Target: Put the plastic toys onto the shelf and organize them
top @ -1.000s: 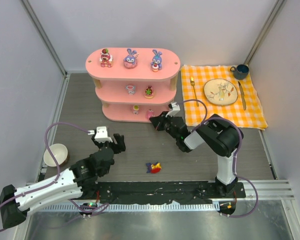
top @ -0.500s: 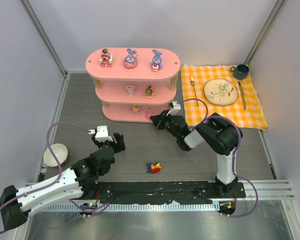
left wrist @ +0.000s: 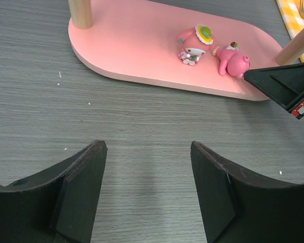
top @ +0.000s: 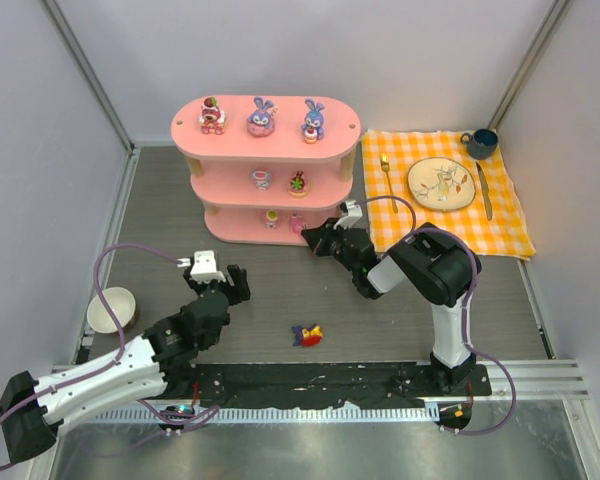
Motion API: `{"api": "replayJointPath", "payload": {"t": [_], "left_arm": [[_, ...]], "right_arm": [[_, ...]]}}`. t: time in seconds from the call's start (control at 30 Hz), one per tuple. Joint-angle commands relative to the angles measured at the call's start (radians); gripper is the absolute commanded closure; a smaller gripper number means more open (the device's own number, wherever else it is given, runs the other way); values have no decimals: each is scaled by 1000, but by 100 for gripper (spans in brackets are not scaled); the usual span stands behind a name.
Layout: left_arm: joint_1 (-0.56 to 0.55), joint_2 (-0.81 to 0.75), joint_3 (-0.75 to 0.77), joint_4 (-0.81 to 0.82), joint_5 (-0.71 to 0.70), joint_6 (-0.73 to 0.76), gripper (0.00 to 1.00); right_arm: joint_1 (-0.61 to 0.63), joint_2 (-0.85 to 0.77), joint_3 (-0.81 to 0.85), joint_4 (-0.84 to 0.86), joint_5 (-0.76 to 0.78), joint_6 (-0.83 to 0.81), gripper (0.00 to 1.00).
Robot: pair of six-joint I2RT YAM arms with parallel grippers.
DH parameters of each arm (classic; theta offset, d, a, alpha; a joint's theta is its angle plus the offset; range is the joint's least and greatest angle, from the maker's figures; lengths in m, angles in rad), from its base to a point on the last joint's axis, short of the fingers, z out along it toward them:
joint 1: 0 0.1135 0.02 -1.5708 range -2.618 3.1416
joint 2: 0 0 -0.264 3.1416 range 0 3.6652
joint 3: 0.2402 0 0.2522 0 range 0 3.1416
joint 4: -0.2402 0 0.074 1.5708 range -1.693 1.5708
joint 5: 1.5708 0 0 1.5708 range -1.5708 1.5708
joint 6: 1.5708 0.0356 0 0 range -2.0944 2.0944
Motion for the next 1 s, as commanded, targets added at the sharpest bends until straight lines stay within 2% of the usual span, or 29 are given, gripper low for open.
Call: {"api": "replayJointPath", "payload": {"t": [0.0,0.97], "left_arm": [[8,-11,-6,49,-2,9,28],[21,-22,-17,46,5,6,29]], "right_arm": [[-4,7,46,62,-11,-13,99],[-3,37,79,59,-120,-6,99]]}}
